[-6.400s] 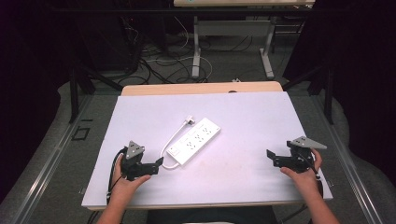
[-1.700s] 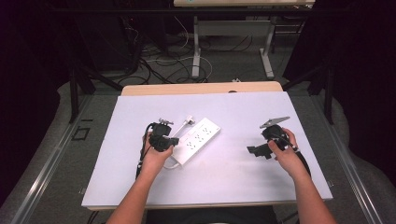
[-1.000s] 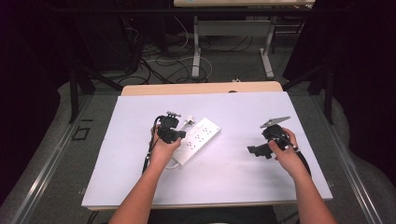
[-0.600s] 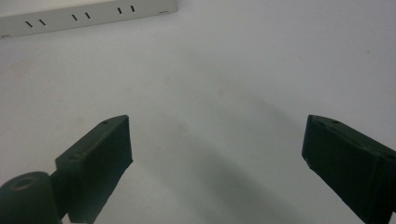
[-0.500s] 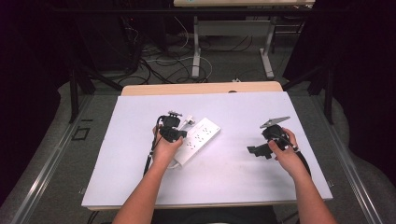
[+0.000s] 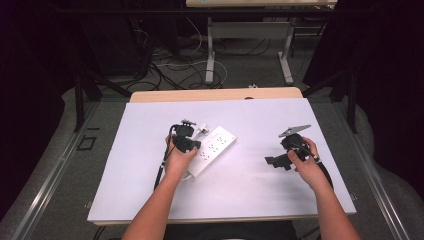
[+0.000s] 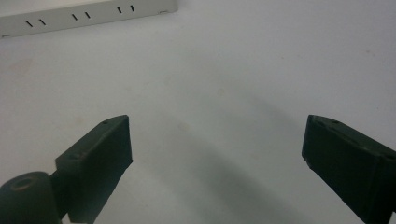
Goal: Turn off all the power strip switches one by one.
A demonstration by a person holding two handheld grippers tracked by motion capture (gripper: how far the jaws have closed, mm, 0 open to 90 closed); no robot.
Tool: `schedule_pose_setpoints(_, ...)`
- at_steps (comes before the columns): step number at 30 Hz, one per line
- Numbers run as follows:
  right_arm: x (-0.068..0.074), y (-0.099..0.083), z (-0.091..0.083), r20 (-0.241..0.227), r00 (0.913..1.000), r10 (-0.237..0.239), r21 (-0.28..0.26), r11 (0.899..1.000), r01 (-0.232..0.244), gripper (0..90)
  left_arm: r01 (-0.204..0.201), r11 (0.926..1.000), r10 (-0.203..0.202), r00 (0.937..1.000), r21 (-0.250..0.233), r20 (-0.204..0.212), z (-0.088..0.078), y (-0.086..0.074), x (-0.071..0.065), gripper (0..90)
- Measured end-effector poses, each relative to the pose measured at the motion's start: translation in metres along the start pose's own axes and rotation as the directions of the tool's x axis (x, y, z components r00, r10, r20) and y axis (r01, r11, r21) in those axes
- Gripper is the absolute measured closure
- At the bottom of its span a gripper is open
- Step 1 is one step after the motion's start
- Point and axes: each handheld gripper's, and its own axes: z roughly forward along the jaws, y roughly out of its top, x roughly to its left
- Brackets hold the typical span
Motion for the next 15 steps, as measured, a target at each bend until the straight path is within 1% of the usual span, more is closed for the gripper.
schedule_pose_setpoints(1, 0.0000, 0.0000, 0.0000, 0.000, 1.0000, 0.000, 0.000, 1.000, 0.000, 7.9, -0.002, 1.0000, 0.002, 1.0000, 0.006, -0.003, 0.0002, 0.0002, -0.0002, 90.0)
schedule_pose_setpoints(2, 0.0006, 0.0002, 0.0000, -0.003, 1.0000, 0.004, -0.002, 1.000, -0.004, 7.9, -0.010, 0.9997, 0.011, 0.9999, 0.022, -0.012, 0.0010, 0.0004, -0.0004, 90.0)
schedule_pose_setpoints(3, 0.0007, 0.0002, 0.0001, -0.004, 1.0000, 0.003, -0.002, 1.000, -0.003, 7.8, -0.020, 0.9997, 0.020, 0.9997, 0.011, -0.012, 0.0018, -0.0001, -0.0005, 90.0)
schedule_pose_setpoints(4, 0.0012, 0.0004, 0.0003, -0.001, 1.0000, 0.006, -0.001, 1.000, -0.006, 7.9, -0.022, 0.9997, 0.022, 0.9997, 0.014, -0.012, 0.0017, 0.0003, -0.0009, 90.0)
schedule_pose_setpoints(5, 0.0010, 0.0004, 0.0000, -0.003, 1.0000, 0.002, 0.001, 1.000, -0.002, 7.8, -0.020, 0.9997, 0.020, 0.9997, 0.013, -0.016, 0.0018, 0.0004, -0.0015, 90.0)
schedule_pose_setpoints(6, 0.0010, 0.0004, 0.0000, -0.003, 1.0000, 0.002, 0.001, 1.000, -0.002, 7.8, -0.022, 0.9997, 0.022, 0.9997, 0.013, -0.008, 0.0021, 0.0005, -0.0009, 90.0)
schedule_pose_setpoints(8, 0.0014, 0.0004, -0.0007, -0.001, 1.0000, 0.009, 0.002, 1.000, -0.009, 7.9, -0.014, 0.9999, 0.014, 0.9999, 0.004, -0.006, 0.0030, 0.0006, -0.0014, 90.0)
schedule_pose_setpoints(9, 0.0007, 0.0004, -0.0002, -0.008, 1.0000, 0.003, 0.000, 1.000, -0.003, 7.8, -0.010, 0.9999, 0.010, 0.9999, 0.003, -0.009, 0.0038, 0.0017, -0.0023, 90.0)
schedule_pose_setpoints(12, 0.0002, 0.0001, 0.0004, 0.000, 1.0000, 0.000, 0.002, 1.000, 0.001, 7.8, -0.012, 0.9999, 0.013, 0.9998, 0.005, -0.013, 0.0050, 0.0034, -0.0027, 90.0)
schedule_pose_setpoints(13, 0.0002, 0.0000, 0.0008, -0.002, 1.0000, 0.001, 0.004, 1.000, -0.001, 7.8, -0.011, 0.9999, 0.012, 0.9997, 0.005, -0.023, 0.0054, 0.0044, -0.0032, 90.0)
schedule_pose_setpoints(15, 0.0000, 0.0000, 0.0006, -0.003, 1.0000, 0.000, 0.004, 1.000, 0.000, 7.8, -0.012, 0.9999, 0.012, 0.9997, 0.005, -0.019, 0.0065, 0.0059, -0.0033, 90.0)
